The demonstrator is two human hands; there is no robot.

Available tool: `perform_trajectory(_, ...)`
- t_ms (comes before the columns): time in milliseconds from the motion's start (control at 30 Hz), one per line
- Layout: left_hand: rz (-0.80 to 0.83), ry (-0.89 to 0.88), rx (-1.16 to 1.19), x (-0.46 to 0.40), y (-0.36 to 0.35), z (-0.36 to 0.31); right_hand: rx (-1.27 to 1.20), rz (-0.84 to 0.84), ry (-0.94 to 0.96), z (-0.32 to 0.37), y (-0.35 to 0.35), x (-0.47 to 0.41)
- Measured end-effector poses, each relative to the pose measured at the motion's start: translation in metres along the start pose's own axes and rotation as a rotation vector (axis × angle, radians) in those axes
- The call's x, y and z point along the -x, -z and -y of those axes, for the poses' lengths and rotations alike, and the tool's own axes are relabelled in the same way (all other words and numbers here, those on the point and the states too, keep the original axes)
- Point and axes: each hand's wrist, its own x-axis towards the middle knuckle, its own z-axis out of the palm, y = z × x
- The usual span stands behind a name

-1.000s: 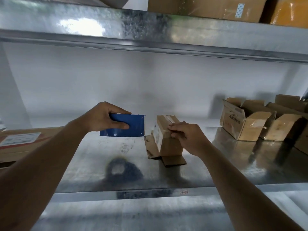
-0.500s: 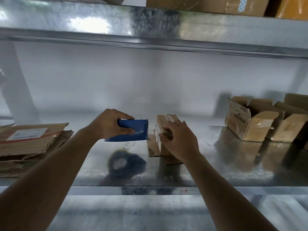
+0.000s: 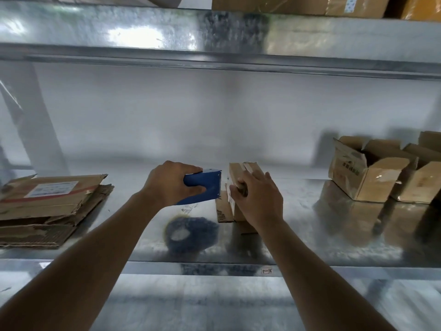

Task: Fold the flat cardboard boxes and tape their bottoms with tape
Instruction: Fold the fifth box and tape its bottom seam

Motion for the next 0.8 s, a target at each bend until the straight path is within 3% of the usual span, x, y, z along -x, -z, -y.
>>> perform_trajectory(233, -0.053, 0.024, -0.216, -0.001, -0.010, -0.038, 0.013, -0.082, -0.069, 0.014, -0.013, -0.003)
perform_trajectory(533, -0.069, 0.207, -0.370, -0.002, -0.022, -0.069, -0.021, -0.120, -0.109, 0.023, -0.022, -0.003)
perform_trajectory(800, -0.157, 0.229, -0.283, 0.000, -0.020, -0.045, -0.041, -0.169, -0.103, 0.018, -0.029, -0.004)
